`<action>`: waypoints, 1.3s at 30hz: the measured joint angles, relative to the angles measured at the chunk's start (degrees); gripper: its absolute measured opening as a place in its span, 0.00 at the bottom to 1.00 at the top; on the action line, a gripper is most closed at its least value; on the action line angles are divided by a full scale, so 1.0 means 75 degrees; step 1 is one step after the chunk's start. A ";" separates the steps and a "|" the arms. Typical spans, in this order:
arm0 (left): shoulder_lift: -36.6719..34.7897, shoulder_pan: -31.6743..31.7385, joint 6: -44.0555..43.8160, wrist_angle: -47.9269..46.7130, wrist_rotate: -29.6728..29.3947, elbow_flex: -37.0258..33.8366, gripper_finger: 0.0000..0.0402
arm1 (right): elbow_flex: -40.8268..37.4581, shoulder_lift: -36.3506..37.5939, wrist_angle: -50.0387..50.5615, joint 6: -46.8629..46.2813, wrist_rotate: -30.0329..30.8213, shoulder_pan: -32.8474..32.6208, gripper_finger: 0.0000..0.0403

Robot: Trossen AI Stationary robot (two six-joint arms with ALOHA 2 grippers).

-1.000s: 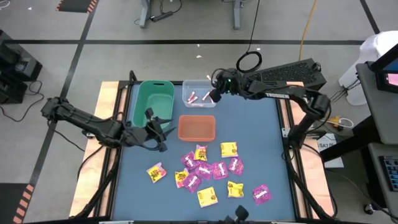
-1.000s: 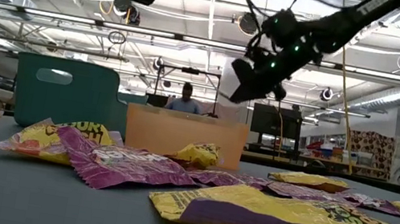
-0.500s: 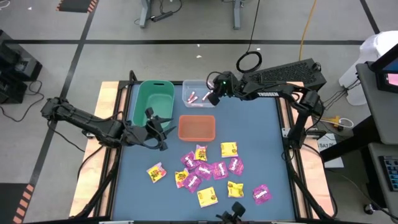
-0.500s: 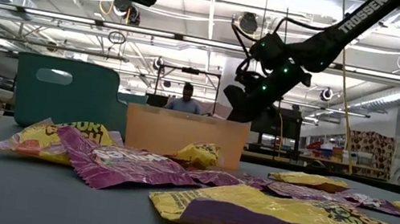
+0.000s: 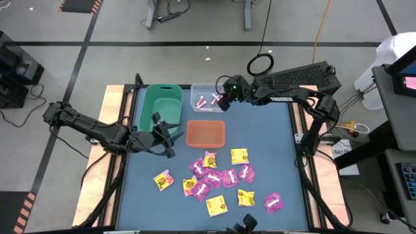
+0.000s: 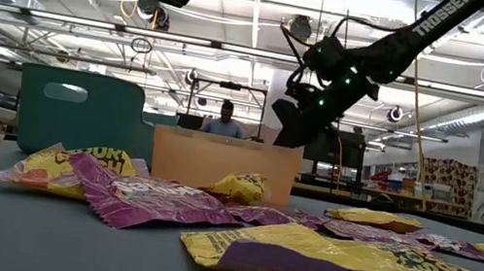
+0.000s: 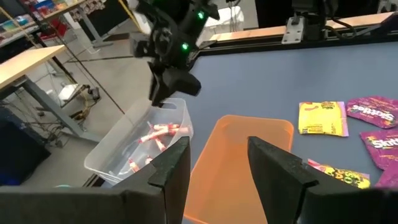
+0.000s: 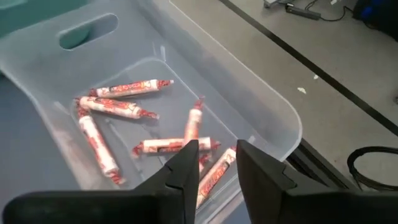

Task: Sort candy
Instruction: Put the yellow candy into the green bin

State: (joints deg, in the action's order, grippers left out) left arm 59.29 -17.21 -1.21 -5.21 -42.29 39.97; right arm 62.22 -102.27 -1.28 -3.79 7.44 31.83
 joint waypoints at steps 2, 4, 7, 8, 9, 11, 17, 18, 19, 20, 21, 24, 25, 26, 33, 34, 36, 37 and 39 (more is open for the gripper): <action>0.0000 0.0000 0.0000 0.0000 0.0093 0.0000 0.41 | 0.0000 0.0301 0.0097 0.0003 0.0026 -0.0102 0.27; 0.0000 0.0000 -0.0018 0.0002 0.0224 0.0000 0.41 | 0.0000 0.0714 0.0279 0.0005 0.0030 -0.0262 0.28; 0.0000 0.0000 -0.0138 -0.0003 0.0314 0.0002 0.41 | 0.0009 0.1361 0.0791 -0.0092 0.0044 -0.0623 0.30; 0.0000 0.0000 -0.0185 0.0000 0.0387 0.0003 0.41 | 0.0011 0.1570 0.0993 -0.0159 0.0045 -0.0779 0.30; 0.0000 0.0000 -0.0193 0.0000 0.0466 0.0006 0.41 | 0.0012 0.1754 0.1235 -0.0224 0.0047 -0.0951 0.31; 0.0000 0.0000 -0.0195 -0.0006 0.0646 0.0006 0.41 | 0.0012 0.2040 0.1779 -0.0380 0.0045 -0.1374 0.31; 0.0007 -0.0015 -0.1130 -0.0302 0.1538 0.0012 0.41 | 0.0012 0.2171 0.3019 -0.1062 0.0755 -0.3026 0.31; 0.0008 -0.0015 -0.1421 -0.0471 0.1781 0.0012 0.41 | 0.0012 0.2126 0.3095 -0.1244 0.0985 -0.3320 0.31; 0.0009 -0.0015 -0.1691 -0.0644 0.1970 0.0012 0.41 | 0.0012 0.2073 0.3146 -0.1471 0.1188 -0.3629 0.31; 0.0011 -0.0020 -0.2024 -0.0857 0.2106 0.0012 0.41 | 0.0012 0.2025 0.3183 -0.1753 0.1381 -0.3940 0.31; 0.0029 -0.0050 -0.2369 -0.1083 0.2202 0.0012 0.41 | 0.0012 0.1989 0.3201 -0.2042 0.1550 -0.4250 0.31; 0.0128 -0.0278 -0.3250 -0.1953 0.2266 0.0012 0.41 | 0.0010 0.1906 0.3011 -0.2560 0.2227 -0.5262 0.31; 0.0181 -0.0395 -0.3447 -0.2201 0.2286 0.0012 0.41 | 0.0012 0.1866 0.2947 -0.2671 0.2536 -0.5582 0.31; 0.0250 -0.0520 -0.3627 -0.2397 0.2322 0.0012 0.41 | 0.0012 0.1799 0.2824 -0.2771 0.2841 -0.5890 0.31; 0.0818 -0.1480 -0.4551 -0.2819 0.3045 0.0006 0.41 | 0.0006 0.1214 0.1637 -0.3421 0.4481 -0.7428 0.31; 0.0916 -0.1616 -0.4690 -0.2779 0.3089 0.0006 0.41 | 0.0008 0.1057 0.1347 -0.3404 0.4557 -0.7573 0.31; 0.1126 -0.1889 -0.4957 -0.2848 0.3111 0.0006 0.41 | 0.0006 0.0731 0.0765 -0.3103 0.4602 -0.7811 0.31; 0.1226 -0.2018 -0.5103 -0.2843 0.3110 0.0006 0.41 | 0.0006 0.0583 0.0511 -0.2916 0.4596 -0.7903 0.31; 0.1463 -0.2269 -0.5435 -0.2870 0.3114 0.0006 0.41 | 0.0006 0.0261 0.0019 -0.2577 0.4618 -0.8026 0.31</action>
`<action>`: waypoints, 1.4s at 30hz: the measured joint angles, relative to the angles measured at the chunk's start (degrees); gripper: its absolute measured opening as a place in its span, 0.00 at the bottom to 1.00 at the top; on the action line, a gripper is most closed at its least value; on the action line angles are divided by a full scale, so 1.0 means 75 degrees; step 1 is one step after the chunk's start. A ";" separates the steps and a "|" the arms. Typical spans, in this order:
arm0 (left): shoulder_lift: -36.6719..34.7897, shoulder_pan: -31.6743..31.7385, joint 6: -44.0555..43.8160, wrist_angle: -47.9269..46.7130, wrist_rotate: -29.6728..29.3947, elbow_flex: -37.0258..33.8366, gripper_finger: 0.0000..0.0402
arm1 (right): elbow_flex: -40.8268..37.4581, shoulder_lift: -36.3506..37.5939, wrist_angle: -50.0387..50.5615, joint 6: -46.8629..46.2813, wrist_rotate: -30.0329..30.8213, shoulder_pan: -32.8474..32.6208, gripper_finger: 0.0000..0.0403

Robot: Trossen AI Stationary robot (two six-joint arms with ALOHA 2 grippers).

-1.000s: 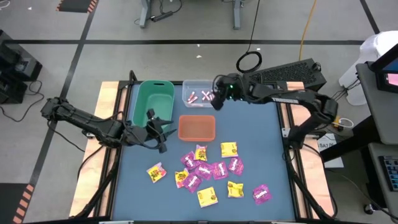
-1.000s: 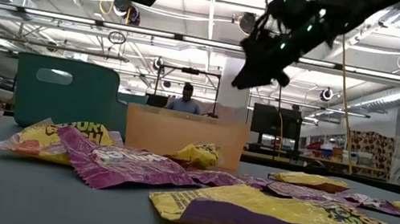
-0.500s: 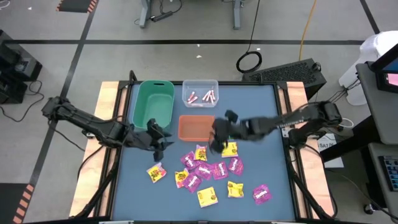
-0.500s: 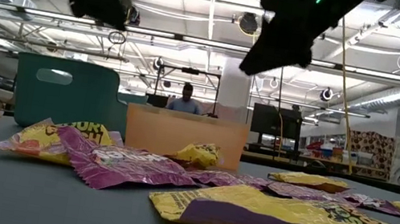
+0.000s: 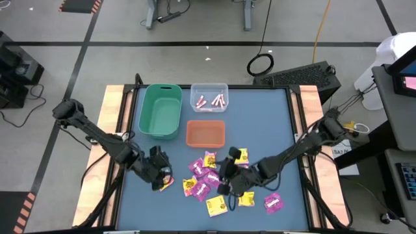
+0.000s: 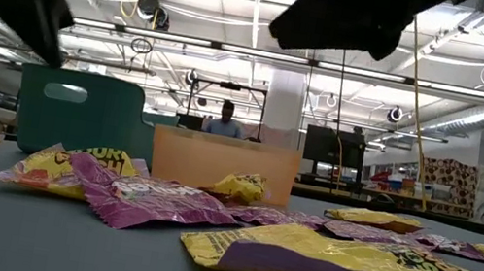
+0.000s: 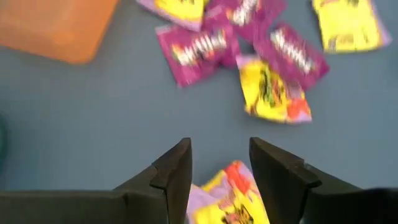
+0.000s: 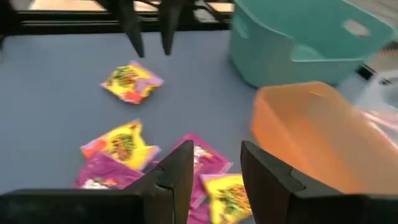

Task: Sort candy
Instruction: Put the yellow candy into the green bin

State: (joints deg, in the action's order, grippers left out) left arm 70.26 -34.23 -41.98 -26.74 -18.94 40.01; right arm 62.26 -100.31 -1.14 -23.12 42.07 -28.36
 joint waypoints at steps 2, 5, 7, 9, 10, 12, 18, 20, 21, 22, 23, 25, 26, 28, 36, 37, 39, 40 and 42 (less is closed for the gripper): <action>0.0251 -0.0250 -0.0556 -0.0100 0.0126 0.0000 0.42 | 0.0000 -0.0319 -0.0327 0.0218 -0.0011 -0.0062 0.31; 0.0589 -0.0533 -0.1219 -0.0174 0.0549 0.0000 0.49 | -0.0009 -0.0702 -0.0665 0.0241 -0.0044 -0.0110 0.31; 0.0727 -0.0651 -0.1590 -0.0202 0.0559 0.0000 0.56 | -0.0009 -0.0895 -0.0691 0.0158 -0.0042 -0.0139 0.31; 0.0750 -0.0726 -0.1762 -0.0375 0.0450 0.0000 0.64 | -0.0009 -0.1067 -0.0677 0.0148 -0.0052 -0.0167 0.31; 0.0737 -0.0763 -0.1772 -0.0500 0.0325 0.0000 0.68 | -0.0009 -0.1152 -0.0714 0.0149 -0.0059 -0.0188 0.31; 0.0737 -0.0831 -0.1766 -0.0686 0.0016 0.0000 0.74 | -0.0010 -0.1254 -0.0765 0.0169 -0.0066 -0.0227 0.31; 0.0734 -0.1051 -0.1847 -0.0743 -0.0005 -0.0316 0.76 | -0.0009 -0.1359 -0.0854 0.0170 -0.0557 -0.0290 0.31; 0.0734 -0.1092 -0.2024 -0.0678 0.0195 -0.0488 0.73 | -0.0009 -0.1356 -0.0888 0.0173 -0.0610 -0.0328 0.31; 0.0734 -0.1125 -0.2155 -0.0671 0.0240 -0.0568 0.72 | -0.0009 -0.1356 -0.0889 0.0214 -0.0601 -0.0350 0.31; 0.0734 -0.1154 -0.2284 -0.0669 0.0263 -0.0650 0.70 | -0.0009 -0.1356 -0.0908 0.0247 -0.0601 -0.0371 0.31; 0.0734 -0.1173 -0.2378 -0.0630 0.0297 -0.0735 0.69 | -0.0009 -0.1356 -0.0955 0.0306 -0.0601 -0.0384 0.31; 0.0734 -0.1232 -0.2556 -0.0408 0.0330 -0.0906 0.66 | -0.0009 -0.1356 -0.1034 0.0362 -0.0605 -0.0389 0.31; 0.0734 -0.1260 -0.2566 -0.0225 0.0363 -0.0994 0.65 | -0.0009 -0.1356 -0.1029 0.0377 -0.0610 -0.0393 0.31; 0.0734 -0.1305 -0.2563 0.0171 0.0491 -0.1145 0.61 | -0.0009 -0.1356 -0.1026 0.0377 -0.0619 -0.0388 0.31; 0.0728 -0.1307 -0.2526 0.0381 0.0510 -0.1259 0.35 | -0.0009 -0.1356 -0.1025 0.0437 -0.0615 -0.0384 0.31; 0.0728 -0.1307 -0.2499 0.0381 0.0510 -0.1259 0.31 | -0.0009 -0.1356 -0.1022 0.0438 -0.0616 -0.0384 0.31; 0.0728 -0.1307 -0.2497 0.0381 0.0510 -0.1259 0.22 | -0.0009 -0.1356 -0.1023 0.0438 -0.0616 -0.0384 0.31; 0.0728 -0.1307 -0.2497 0.0381 0.0507 -0.1259 0.17 | -0.0009 -0.1353 -0.1023 0.0438 -0.0616 -0.0384 0.31; 0.0728 -0.1307 -0.2495 0.0375 0.0506 -0.1259 0.09 | -0.0009 -0.1353 -0.1020 0.0438 -0.0616 -0.0384 0.31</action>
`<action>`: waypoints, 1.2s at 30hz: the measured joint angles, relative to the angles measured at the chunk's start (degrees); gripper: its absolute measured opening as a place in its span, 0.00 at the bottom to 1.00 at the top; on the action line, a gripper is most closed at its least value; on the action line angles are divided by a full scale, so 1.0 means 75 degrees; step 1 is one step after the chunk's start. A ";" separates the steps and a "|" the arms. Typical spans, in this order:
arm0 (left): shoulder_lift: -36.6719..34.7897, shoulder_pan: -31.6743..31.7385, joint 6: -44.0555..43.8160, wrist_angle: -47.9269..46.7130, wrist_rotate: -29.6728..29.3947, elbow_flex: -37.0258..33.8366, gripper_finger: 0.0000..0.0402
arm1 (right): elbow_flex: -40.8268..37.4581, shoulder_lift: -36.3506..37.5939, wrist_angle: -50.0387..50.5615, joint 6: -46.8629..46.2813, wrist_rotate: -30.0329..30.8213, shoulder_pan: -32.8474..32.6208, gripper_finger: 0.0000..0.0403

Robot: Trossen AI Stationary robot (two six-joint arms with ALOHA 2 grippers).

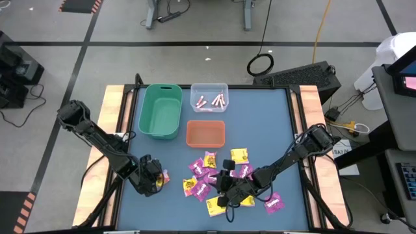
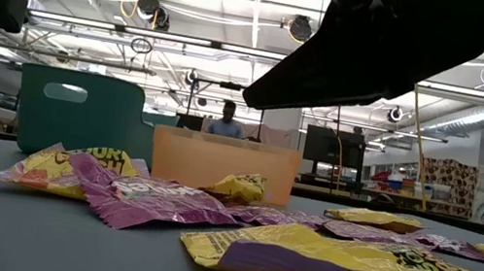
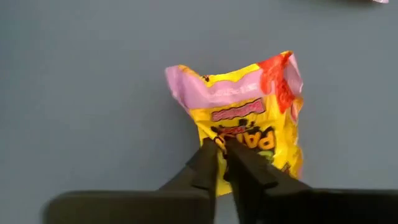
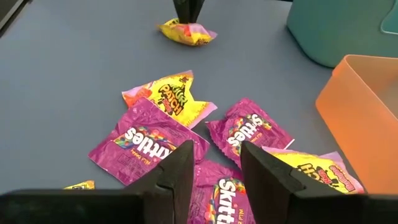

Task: Sort candy
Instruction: Put the yellow candy into the green bin

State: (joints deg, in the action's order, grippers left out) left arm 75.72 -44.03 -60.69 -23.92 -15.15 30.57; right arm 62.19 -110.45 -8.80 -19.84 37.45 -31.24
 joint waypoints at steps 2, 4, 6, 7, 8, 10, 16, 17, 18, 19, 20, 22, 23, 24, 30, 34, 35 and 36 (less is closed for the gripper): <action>-0.0001 0.0000 -0.0001 -0.0003 -0.0006 0.0000 0.03 | 0.0000 0.0000 -0.0003 0.0007 0.0000 0.0000 0.31; -0.0003 0.0000 0.0000 0.0002 -0.0016 0.0000 0.02 | 0.0000 0.0000 0.0000 0.0029 0.0000 0.0000 0.31; -0.0003 0.0000 0.0051 0.0083 -0.0022 0.0000 0.03 | 0.0000 0.0000 0.0000 0.0029 0.0000 0.0000 0.31; -0.0003 0.0000 0.0146 0.0166 -0.0022 0.0001 0.04 | 0.0000 0.0000 0.0000 0.0029 0.0000 0.0000 0.31; -0.0003 0.0000 0.0193 0.0221 -0.0022 0.0021 0.04 | 0.0000 0.0003 0.0000 0.0029 0.0000 0.0000 0.31; -0.0003 0.0000 0.0344 0.0313 -0.0022 0.0095 0.04 | 0.0000 0.0003 0.0000 0.0058 0.0000 0.0000 0.31; -0.0158 0.0003 0.0865 0.0335 -0.0634 0.0506 0.04 | 0.0000 0.0006 0.0000 0.0215 0.0000 0.0017 0.31; -0.0209 0.0003 0.0993 0.0327 -0.0793 0.0556 0.04 | 0.0000 0.0006 0.0000 0.0230 0.0000 0.0026 0.31; -0.0263 0.0003 0.1144 0.0332 -0.0957 0.0600 0.04 | 0.0000 0.0006 0.0000 0.0230 0.0000 0.0039 0.31; -0.0321 0.0003 0.1248 0.0338 -0.1163 0.0638 0.04 | 0.0000 0.0006 0.0000 0.0232 0.0000 0.0057 0.31; -0.0384 0.0003 0.1402 0.0331 -0.1400 0.0670 0.04 | 0.0000 0.0006 0.0000 0.0233 0.0000 0.0072 0.31; -0.0536 0.0003 0.1712 0.0320 -0.1990 0.0750 0.04 | 0.0000 0.0006 -0.0003 0.0286 0.0000 0.0107 0.31; -0.0623 0.0011 0.1879 0.0327 -0.2351 0.0801 0.04 | 0.0000 0.0006 -0.0003 0.0332 0.0002 0.0123 0.31; -0.0706 0.0022 0.2066 0.0350 -0.2738 0.0856 0.04 | 0.0000 0.0006 0.0000 0.0368 0.0018 0.0141 0.31; -0.1117 0.0037 0.3734 0.1242 -0.5436 0.0924 0.04 | 0.0003 0.0006 0.0000 0.0633 0.0026 0.0274 0.31; -0.1151 0.0125 0.5841 0.2171 -0.6771 0.0927 0.04 | 0.0003 0.0009 0.0006 0.0918 0.0029 0.0357 0.31; -0.1151 0.0183 0.6417 0.2323 -0.6869 0.0927 0.04 | 0.0003 0.0009 0.0006 0.1005 0.0026 0.0373 0.31; -0.1151 0.0260 0.7001 0.2491 -0.6906 0.0927 0.04 | 0.0003 0.0009 0.0023 0.1084 0.0029 0.0390 0.31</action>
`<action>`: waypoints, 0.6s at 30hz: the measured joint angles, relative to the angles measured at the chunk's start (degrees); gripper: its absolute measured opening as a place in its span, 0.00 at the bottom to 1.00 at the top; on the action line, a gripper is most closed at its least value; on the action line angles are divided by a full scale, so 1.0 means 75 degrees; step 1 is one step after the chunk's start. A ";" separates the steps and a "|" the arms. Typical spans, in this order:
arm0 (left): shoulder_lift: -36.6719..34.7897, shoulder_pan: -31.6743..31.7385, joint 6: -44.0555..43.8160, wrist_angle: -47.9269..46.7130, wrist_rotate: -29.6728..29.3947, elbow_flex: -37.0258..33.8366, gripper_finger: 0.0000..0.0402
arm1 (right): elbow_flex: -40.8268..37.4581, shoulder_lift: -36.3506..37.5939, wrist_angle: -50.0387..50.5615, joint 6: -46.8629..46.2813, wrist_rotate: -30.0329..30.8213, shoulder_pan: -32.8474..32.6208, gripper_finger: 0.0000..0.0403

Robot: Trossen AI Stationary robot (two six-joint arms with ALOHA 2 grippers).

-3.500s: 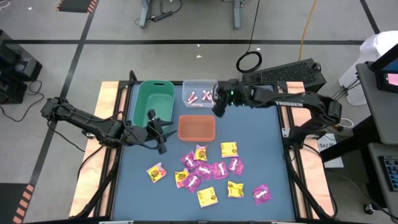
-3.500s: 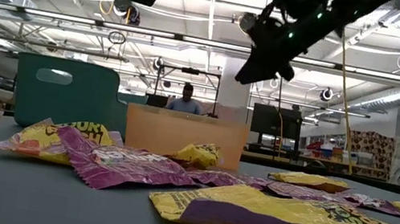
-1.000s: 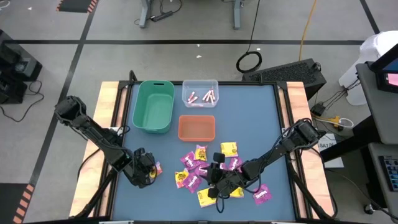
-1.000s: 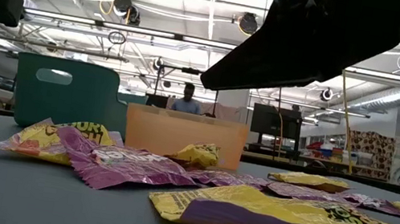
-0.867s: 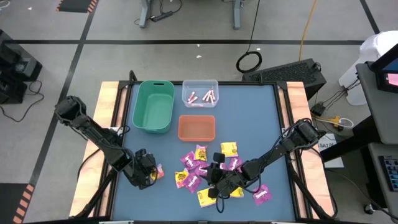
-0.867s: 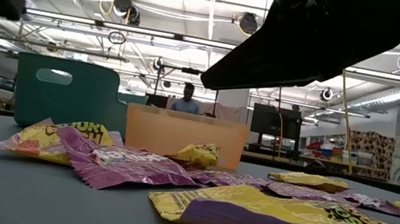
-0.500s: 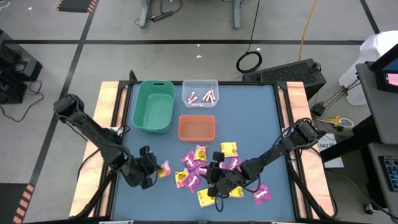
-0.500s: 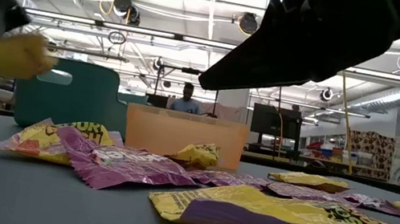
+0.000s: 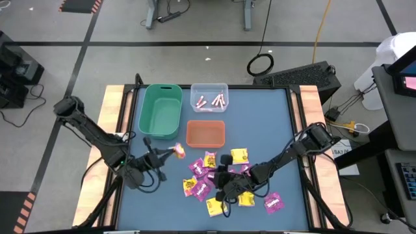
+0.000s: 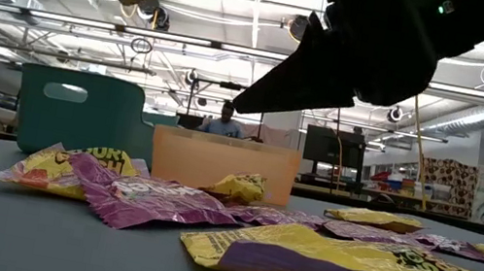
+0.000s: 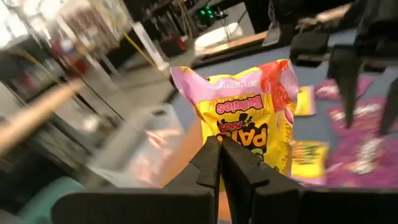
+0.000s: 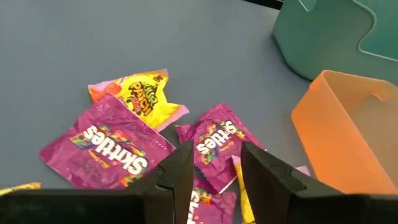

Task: Sort candy
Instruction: Put the yellow candy into the green bin

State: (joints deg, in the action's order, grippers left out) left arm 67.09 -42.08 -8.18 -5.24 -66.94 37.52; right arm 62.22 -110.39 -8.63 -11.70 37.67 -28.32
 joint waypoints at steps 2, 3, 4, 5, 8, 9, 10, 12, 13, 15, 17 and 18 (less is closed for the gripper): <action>0.0000 0.0173 0.1103 0.0302 0.0004 0.0000 0.04 | 0.0003 0.0000 0.0057 0.0207 0.0002 0.0046 0.31; 0.0000 0.0249 0.1594 0.0415 0.0016 0.0000 0.04 | 0.0003 0.0000 0.0099 0.0325 0.0000 0.0076 0.31; 0.0000 0.0327 0.2081 0.0531 0.0039 0.0000 0.04 | 0.0003 0.0000 0.0144 0.0448 0.0004 0.0101 0.31; 0.0000 0.0396 0.2543 0.0623 0.0051 0.0000 0.04 | 0.0003 0.0000 0.0182 0.0558 0.0006 0.0133 0.31; 0.0000 0.0580 0.3914 0.0771 0.0058 0.0000 0.04 | 0.0003 0.0000 0.0256 0.0753 0.0009 0.0221 0.31; 0.0000 0.0631 0.4392 0.0821 0.0062 0.0000 0.04 | 0.0003 0.0000 0.0260 0.0781 0.0003 0.0248 0.31; 0.0000 0.0674 0.4880 0.0848 0.0062 0.0000 0.04 | 0.0003 0.0000 0.0260 0.0796 0.0000 0.0279 0.31; 0.0000 0.0758 0.5897 0.0848 0.0065 0.0000 0.04 | 0.0003 0.0000 0.0284 0.0796 -0.0009 0.0311 0.31; 0.0000 0.0797 0.6460 0.0843 0.0071 0.0000 0.04 | 0.0003 0.0000 0.0312 0.0796 -0.0011 0.0327 0.31; 0.0000 0.0825 0.7483 0.0843 0.0071 0.0000 0.04 | 0.0003 0.0000 0.0413 0.0837 -0.0011 0.0330 0.31; 0.0003 0.0822 0.8238 0.0842 0.0089 0.0000 0.04 | 0.0003 0.0000 0.0514 0.0900 -0.0016 0.0327 0.31; 0.0003 0.0818 0.8547 0.0843 0.0099 0.0000 0.04 | 0.0003 0.0000 0.0550 0.0914 -0.0020 0.0326 0.31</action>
State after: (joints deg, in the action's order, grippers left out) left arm 67.11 -35.95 55.92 1.08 -66.20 37.52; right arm 62.24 -110.39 -4.50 -4.85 37.52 -25.87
